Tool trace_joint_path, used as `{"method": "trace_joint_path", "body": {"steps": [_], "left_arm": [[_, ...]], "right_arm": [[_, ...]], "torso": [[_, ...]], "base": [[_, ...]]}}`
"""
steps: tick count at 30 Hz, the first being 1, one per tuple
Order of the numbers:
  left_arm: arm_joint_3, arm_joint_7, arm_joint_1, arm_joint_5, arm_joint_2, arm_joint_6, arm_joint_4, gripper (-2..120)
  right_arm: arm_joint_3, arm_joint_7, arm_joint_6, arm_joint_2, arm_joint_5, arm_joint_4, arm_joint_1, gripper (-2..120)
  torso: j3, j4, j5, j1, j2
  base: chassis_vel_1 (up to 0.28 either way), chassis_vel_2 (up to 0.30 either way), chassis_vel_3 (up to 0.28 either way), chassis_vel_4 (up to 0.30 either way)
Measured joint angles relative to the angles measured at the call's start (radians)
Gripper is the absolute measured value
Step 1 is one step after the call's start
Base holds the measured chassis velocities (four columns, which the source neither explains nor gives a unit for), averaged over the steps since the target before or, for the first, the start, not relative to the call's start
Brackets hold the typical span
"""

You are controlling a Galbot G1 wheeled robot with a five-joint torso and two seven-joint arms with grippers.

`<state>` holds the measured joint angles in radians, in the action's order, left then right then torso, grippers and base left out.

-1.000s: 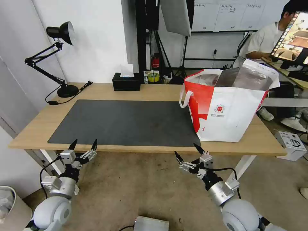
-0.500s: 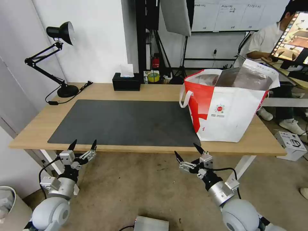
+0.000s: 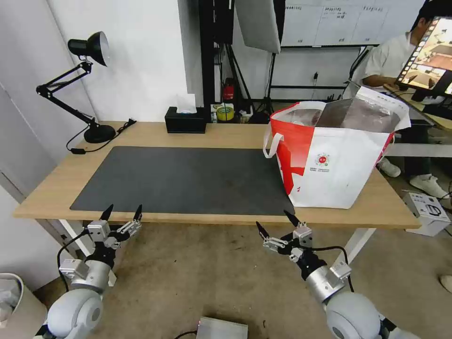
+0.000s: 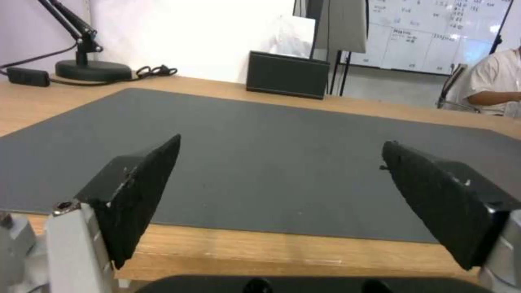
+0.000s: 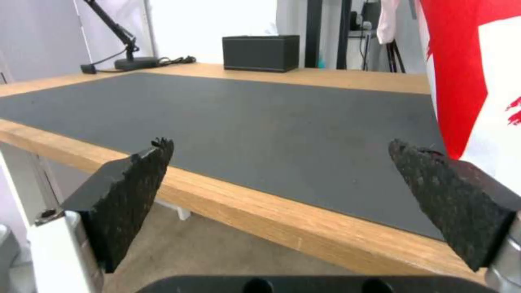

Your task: Pick up the trash from the table and place it into the takeout bag.

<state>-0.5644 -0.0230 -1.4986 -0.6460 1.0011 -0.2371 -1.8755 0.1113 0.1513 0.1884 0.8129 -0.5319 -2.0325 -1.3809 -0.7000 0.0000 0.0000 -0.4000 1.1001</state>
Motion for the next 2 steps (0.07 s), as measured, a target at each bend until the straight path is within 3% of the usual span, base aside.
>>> {"method": "trace_joint_path", "body": {"steps": [2], "left_arm": [[0.000,0.000,0.000,0.000,0.000,0.000,0.000,100]], "right_arm": [[0.000,0.000,0.000,0.000,0.000,0.000,0.000,100]], "torso": [[0.000,0.0000,0.0000,0.000,0.000]], "base": [[0.000,0.000,0.000,0.000]]}}
